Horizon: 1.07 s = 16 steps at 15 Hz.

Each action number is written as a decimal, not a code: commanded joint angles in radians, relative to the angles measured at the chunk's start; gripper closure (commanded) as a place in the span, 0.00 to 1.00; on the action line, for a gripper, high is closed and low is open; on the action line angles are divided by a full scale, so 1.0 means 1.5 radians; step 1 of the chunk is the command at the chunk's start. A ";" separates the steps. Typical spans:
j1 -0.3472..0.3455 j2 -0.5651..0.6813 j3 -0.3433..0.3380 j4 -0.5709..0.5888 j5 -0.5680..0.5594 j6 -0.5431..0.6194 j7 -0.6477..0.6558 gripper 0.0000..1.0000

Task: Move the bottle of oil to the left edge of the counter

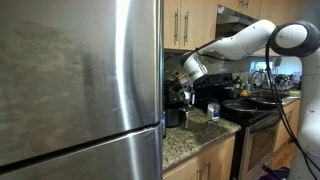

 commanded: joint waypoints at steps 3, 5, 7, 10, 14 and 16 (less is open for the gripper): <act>0.002 0.004 0.022 0.010 -0.053 -0.031 -0.048 0.94; 0.005 0.007 0.028 0.015 -0.088 -0.021 -0.087 0.94; 0.005 0.009 0.035 0.021 -0.098 -0.018 -0.117 0.94; -0.001 0.015 0.040 0.028 -0.079 -0.035 -0.175 0.94; -0.011 0.022 0.037 0.042 -0.051 -0.073 -0.226 0.94; -0.017 0.026 0.035 0.046 -0.037 -0.090 -0.246 0.94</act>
